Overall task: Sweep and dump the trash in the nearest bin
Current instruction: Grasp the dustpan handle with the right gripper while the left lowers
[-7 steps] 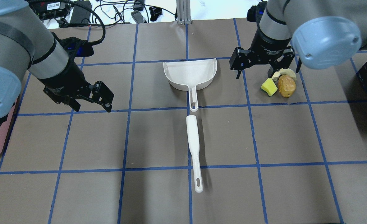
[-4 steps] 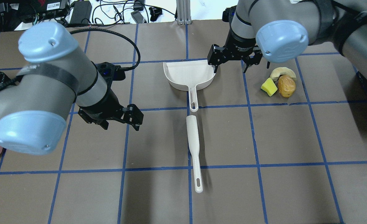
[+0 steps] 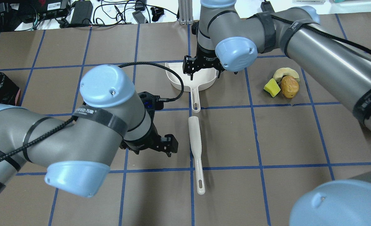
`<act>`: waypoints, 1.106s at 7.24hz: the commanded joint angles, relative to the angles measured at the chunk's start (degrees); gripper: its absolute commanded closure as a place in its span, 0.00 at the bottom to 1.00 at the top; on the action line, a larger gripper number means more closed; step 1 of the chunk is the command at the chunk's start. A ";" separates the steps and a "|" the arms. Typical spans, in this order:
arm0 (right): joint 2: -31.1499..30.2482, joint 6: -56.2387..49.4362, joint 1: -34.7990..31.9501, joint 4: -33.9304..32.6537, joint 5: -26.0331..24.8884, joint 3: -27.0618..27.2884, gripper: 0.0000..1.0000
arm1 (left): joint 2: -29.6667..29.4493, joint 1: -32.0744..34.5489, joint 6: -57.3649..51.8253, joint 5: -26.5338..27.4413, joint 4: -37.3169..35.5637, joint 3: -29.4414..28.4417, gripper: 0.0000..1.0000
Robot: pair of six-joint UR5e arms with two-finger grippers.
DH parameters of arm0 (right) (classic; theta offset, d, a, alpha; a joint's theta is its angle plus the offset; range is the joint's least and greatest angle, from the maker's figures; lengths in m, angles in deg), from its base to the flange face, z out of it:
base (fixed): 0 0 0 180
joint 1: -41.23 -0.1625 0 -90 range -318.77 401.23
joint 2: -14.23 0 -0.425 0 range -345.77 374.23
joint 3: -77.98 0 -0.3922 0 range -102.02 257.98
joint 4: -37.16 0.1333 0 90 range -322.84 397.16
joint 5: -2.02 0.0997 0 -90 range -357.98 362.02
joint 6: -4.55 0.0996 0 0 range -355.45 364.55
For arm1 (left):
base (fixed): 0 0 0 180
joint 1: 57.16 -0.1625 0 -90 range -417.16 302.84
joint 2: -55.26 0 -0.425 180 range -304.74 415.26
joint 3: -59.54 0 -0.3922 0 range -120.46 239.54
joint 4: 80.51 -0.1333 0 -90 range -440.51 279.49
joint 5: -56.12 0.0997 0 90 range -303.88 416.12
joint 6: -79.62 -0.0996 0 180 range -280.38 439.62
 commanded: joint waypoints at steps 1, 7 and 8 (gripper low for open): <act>1.08 0.00 -3.14 -0.11 -0.16 0.62 0.01 | -0.45 5.60 8.17 -0.25 -6.50 3.81 0.00; 1.96 1.93 -3.95 -6.44 -2.27 8.71 0.14 | -6.59 14.84 19.44 0.89 -17.57 5.50 0.00; 1.87 2.20 -3.95 -6.52 -2.01 8.63 0.15 | -9.04 15.12 19.64 1.41 -19.16 5.58 0.01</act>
